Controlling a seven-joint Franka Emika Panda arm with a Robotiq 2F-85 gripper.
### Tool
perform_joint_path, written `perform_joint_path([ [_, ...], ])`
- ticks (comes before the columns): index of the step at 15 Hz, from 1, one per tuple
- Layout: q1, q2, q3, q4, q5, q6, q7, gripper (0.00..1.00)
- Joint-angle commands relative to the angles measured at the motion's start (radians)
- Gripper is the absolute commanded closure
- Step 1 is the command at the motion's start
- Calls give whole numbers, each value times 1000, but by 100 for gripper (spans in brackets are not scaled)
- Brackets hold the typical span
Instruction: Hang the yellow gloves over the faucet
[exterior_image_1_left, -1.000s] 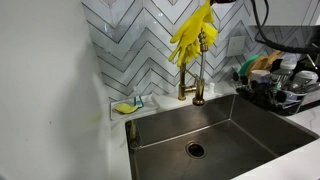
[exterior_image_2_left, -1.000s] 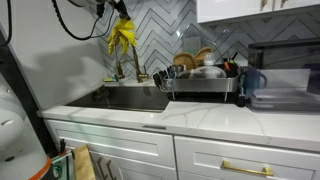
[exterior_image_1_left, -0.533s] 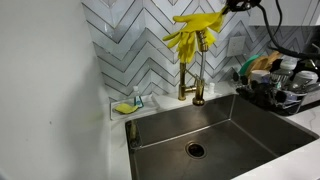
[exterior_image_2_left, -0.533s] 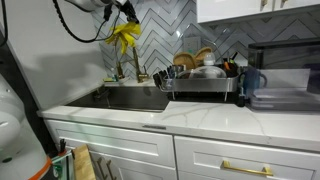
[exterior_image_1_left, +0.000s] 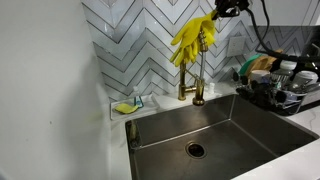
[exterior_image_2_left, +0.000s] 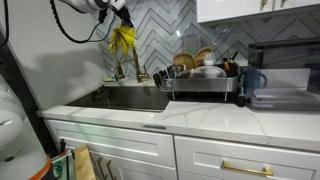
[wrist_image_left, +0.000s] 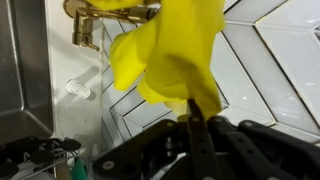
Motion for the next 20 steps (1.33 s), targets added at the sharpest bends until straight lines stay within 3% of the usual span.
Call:
perform_joint_path([
  [1, 4, -13, -3, -28, 4, -33, 15, 100],
  [7, -22, -11, -31, -69, -19, -89, 21, 100],
  [16, 7, 24, -32, -47, 70, -83, -10, 100],
  [17, 10, 25, -32, -45, 77, -84, -11, 97],
  [18, 13, 26, -32, -43, 89, -85, -14, 72],
  [20, 17, 26, -32, -41, 106, -85, -16, 69],
])
